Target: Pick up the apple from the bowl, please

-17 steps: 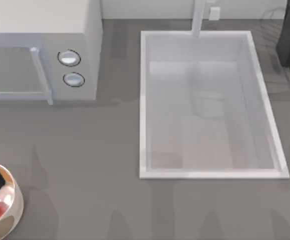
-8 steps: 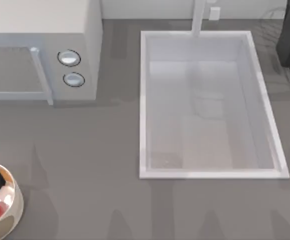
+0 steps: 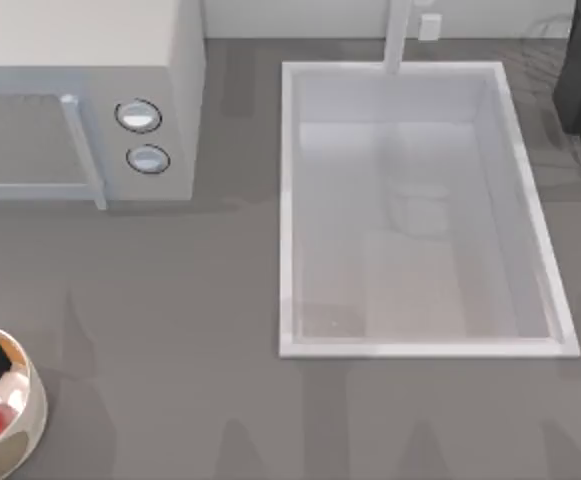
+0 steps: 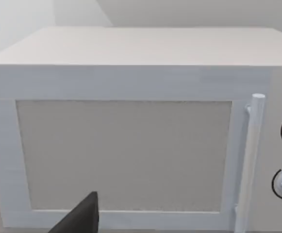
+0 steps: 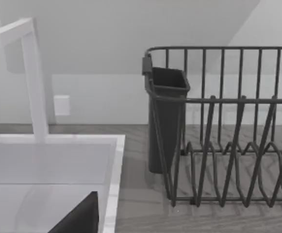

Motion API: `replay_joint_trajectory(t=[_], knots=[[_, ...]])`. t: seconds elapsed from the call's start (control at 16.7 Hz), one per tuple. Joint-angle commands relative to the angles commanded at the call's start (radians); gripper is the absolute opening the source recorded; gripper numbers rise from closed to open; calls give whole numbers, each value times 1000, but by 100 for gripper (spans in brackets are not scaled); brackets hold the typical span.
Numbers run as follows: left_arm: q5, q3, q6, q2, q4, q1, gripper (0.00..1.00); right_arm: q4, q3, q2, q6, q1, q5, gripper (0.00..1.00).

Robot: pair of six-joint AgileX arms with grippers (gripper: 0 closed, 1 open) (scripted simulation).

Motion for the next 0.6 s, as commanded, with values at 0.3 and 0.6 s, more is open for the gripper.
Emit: replay_joint_trajectory(t=[0.3, 0.6], knots=[[0, 12, 2, 13, -13, 1, 100, 0, 0, 0, 0, 0, 0, 100], [0, 173, 25, 229, -219, 22, 100, 0, 0, 0, 0, 0, 0, 100]])
